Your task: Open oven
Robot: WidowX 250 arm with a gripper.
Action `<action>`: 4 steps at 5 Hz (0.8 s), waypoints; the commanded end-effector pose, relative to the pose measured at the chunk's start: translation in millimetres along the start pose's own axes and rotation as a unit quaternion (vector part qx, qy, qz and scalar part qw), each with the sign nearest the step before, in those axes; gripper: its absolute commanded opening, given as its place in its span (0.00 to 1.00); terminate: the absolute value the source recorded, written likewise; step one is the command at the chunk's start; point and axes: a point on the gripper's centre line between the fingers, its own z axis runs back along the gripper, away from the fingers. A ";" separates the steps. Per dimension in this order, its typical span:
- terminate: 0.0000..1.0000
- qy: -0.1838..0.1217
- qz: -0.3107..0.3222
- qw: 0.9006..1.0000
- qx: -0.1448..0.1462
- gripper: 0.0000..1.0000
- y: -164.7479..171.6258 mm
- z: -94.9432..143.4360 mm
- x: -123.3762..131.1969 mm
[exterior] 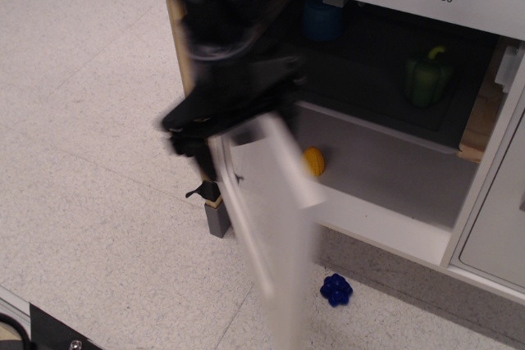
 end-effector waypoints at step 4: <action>0.00 0.041 -0.296 0.954 0.016 1.00 74.0 41.3 92.5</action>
